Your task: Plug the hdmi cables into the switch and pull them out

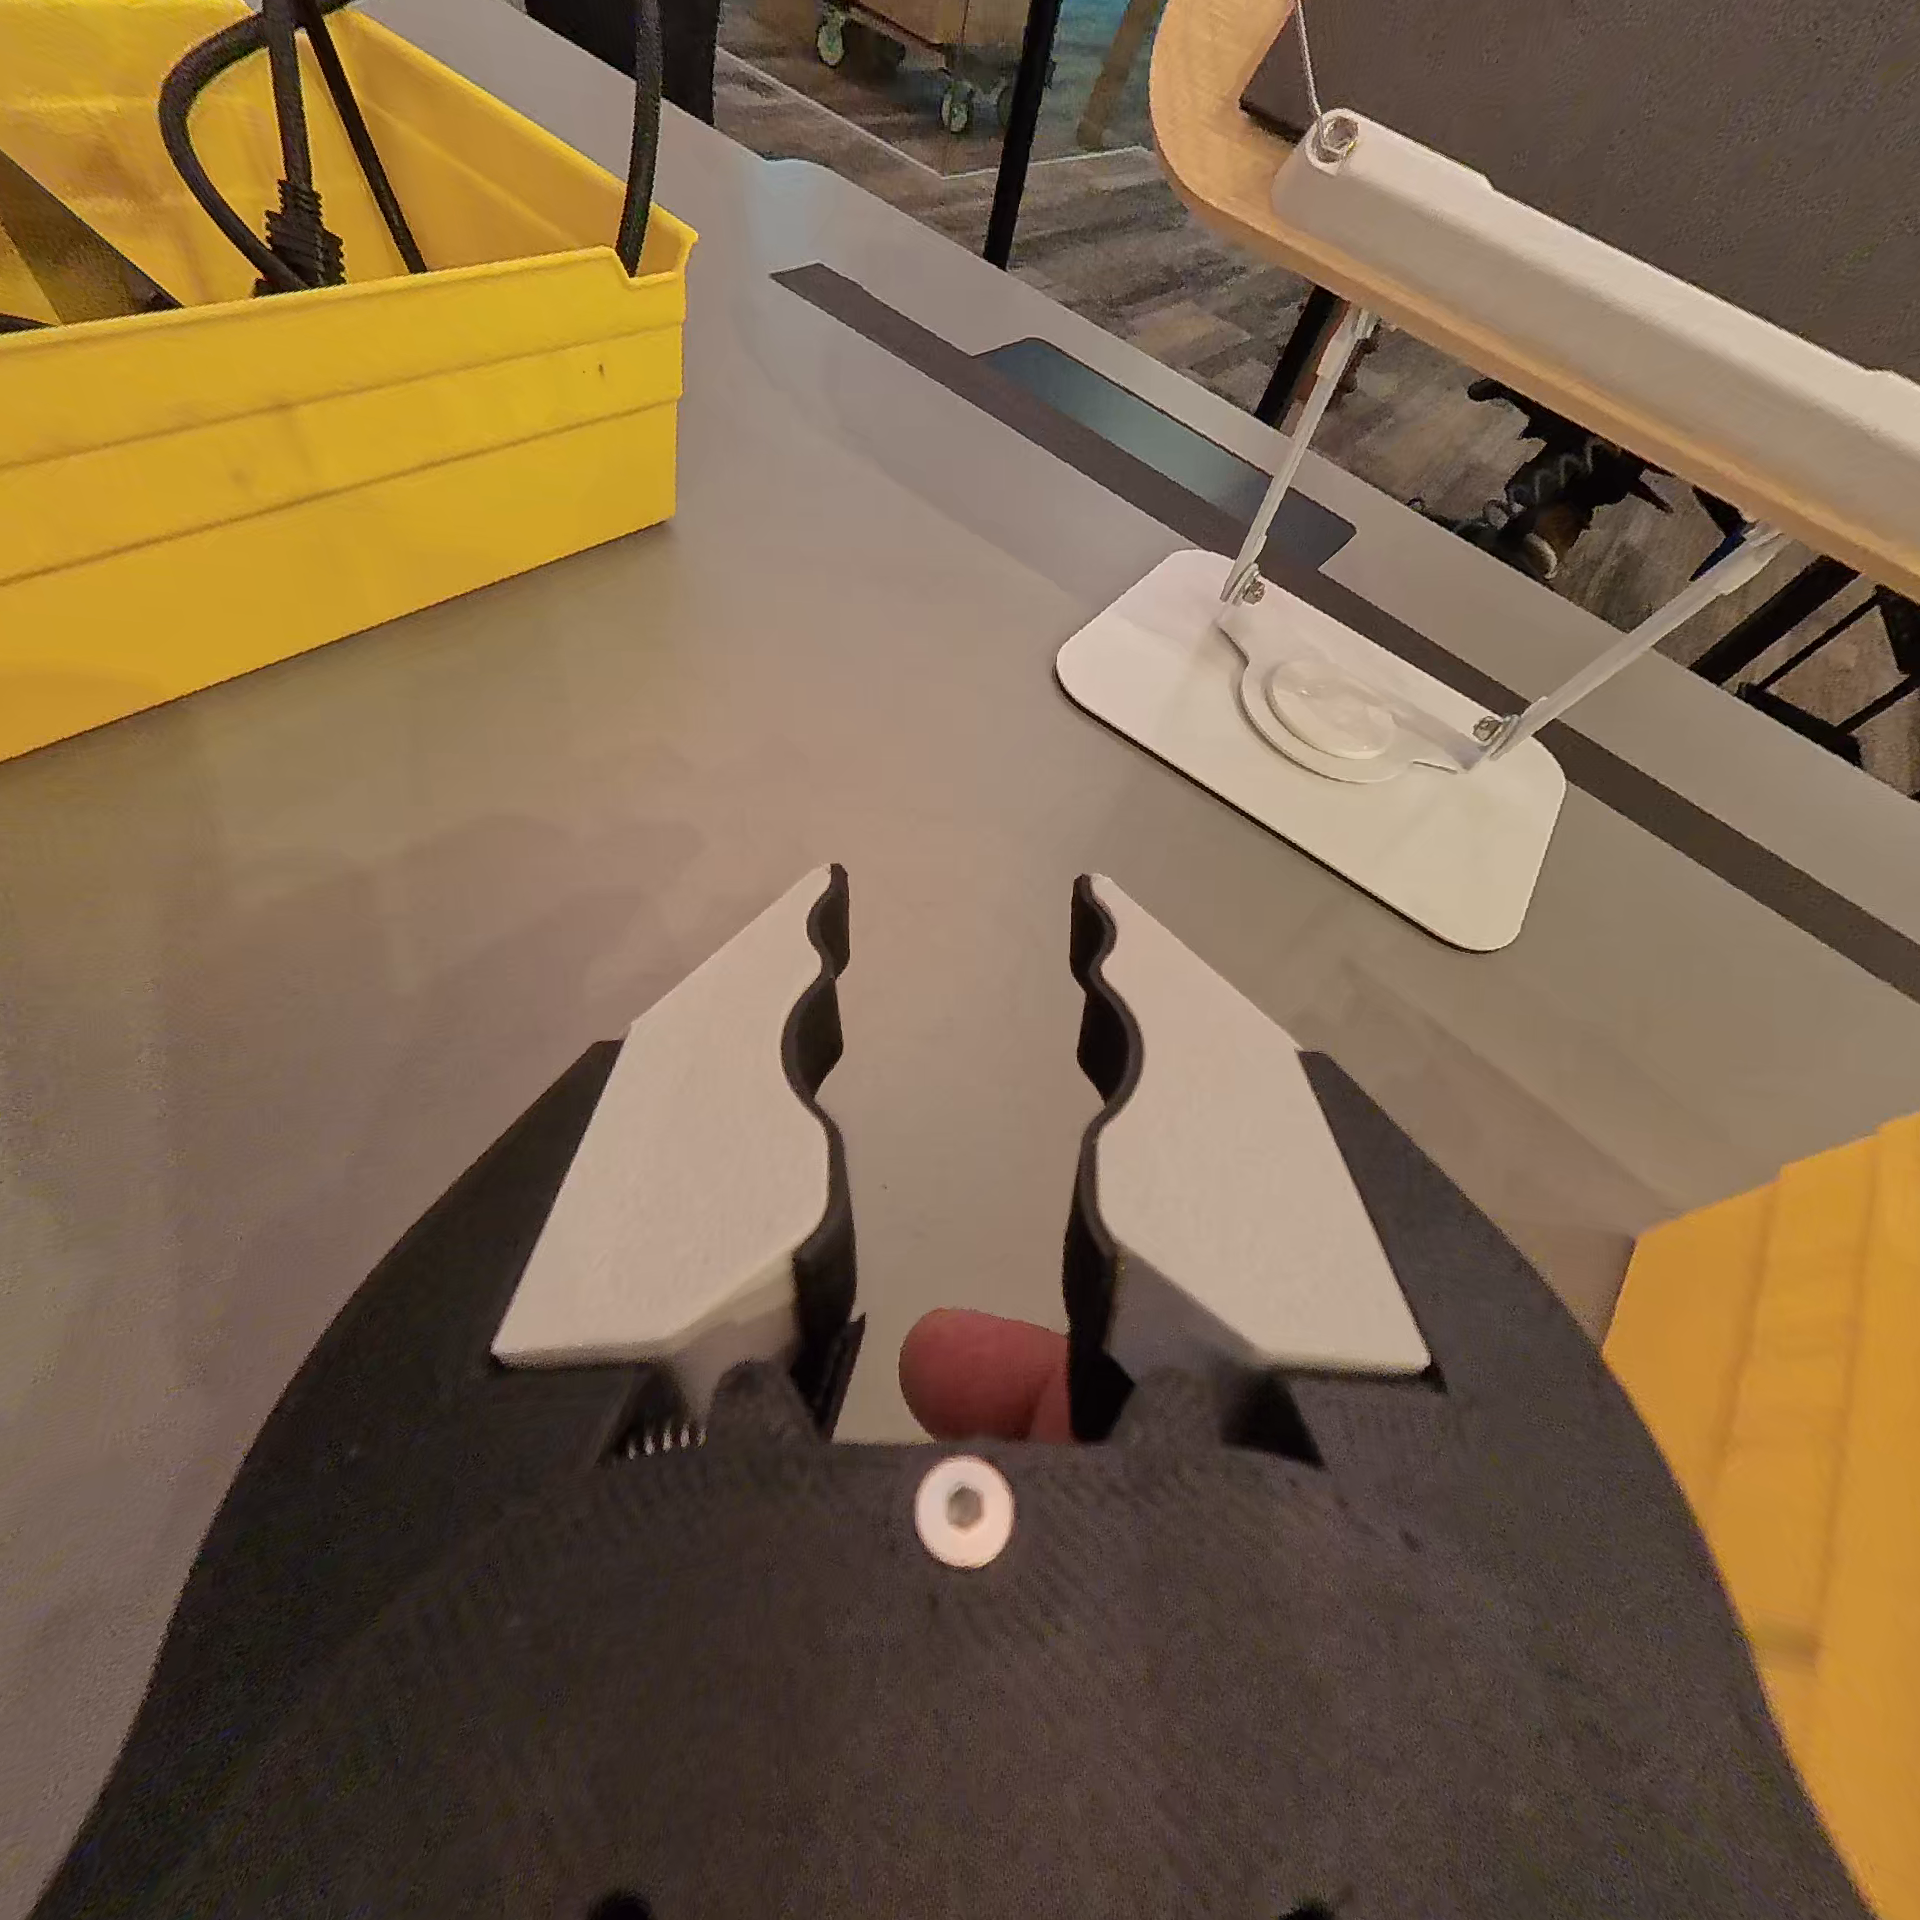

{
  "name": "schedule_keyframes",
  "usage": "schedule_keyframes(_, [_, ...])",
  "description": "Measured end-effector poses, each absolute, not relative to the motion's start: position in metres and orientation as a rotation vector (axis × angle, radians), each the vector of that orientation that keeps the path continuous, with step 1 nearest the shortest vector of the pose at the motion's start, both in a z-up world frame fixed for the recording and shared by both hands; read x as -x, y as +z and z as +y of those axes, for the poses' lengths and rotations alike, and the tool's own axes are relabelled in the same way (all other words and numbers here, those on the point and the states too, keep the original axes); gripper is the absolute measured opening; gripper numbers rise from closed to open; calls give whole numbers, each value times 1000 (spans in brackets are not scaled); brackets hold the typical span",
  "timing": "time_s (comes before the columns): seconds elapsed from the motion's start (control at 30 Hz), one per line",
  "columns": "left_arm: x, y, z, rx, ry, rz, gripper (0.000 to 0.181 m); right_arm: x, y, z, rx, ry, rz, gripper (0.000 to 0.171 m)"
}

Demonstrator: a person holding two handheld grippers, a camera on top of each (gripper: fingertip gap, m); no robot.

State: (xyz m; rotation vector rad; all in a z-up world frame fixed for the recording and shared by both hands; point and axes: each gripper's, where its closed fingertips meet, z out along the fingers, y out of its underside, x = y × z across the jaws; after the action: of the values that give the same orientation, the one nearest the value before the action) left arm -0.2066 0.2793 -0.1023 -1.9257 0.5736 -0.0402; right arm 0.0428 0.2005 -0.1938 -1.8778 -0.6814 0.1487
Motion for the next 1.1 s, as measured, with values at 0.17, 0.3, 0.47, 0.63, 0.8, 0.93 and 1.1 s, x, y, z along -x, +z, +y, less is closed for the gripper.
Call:
schedule_keyframes(0.17, [277,-150,301,2168,-26,479,41,-43,-199,202,1894,165,-678,41])
schedule_keyframes(0.3, [294,-188,312,2291,-87,420,48,-42,-202,202,1896,155,-697,42])
schedule_keyframes(0.47, [301,-216,325,2395,-82,411,49,-41,-205,203,1905,175,-699,42])
schedule_keyframes(0.63, [297,-229,334,2417,-117,425,18,-41,-206,203,1908,187,-697,42])
schedule_keyframes(0.8, [295,-216,338,2359,-133,416,11,-42,-207,204,1912,201,-692,40])
schedule_keyframes(0.93, [299,-194,341,2272,-118,411,7,-41,-207,203,1911,205,-694,40])
schedule_keyframes(1.1, [296,-163,341,2172,-160,398,6,-42,-205,203,1909,212,-689,38])
